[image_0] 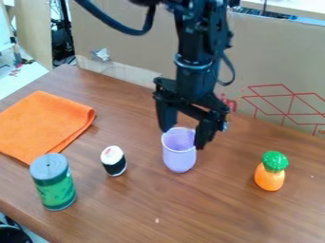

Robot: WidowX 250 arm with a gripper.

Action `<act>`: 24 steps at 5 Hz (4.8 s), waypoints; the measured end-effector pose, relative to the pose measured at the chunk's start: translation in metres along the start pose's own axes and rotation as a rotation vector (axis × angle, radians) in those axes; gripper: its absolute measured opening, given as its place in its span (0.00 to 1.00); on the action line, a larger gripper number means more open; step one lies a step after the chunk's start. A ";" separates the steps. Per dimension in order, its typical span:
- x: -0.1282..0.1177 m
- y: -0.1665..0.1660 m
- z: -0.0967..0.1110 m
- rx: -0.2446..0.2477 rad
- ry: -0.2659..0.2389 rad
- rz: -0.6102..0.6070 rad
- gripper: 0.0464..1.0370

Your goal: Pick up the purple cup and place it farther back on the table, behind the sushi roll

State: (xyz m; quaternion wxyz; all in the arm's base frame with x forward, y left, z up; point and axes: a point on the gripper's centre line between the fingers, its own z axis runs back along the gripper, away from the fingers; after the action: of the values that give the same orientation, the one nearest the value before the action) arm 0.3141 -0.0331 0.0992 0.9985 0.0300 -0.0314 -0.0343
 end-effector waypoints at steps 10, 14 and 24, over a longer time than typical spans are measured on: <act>0.012 -0.001 -0.041 -0.159 0.084 0.025 0.07; 0.051 0.002 0.021 -0.094 -0.056 0.002 0.05; 0.074 0.109 -0.064 -0.079 0.084 0.227 0.59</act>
State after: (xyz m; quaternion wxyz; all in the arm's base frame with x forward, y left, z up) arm 0.3994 0.0740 0.0465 0.9968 -0.0119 0.0086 0.0791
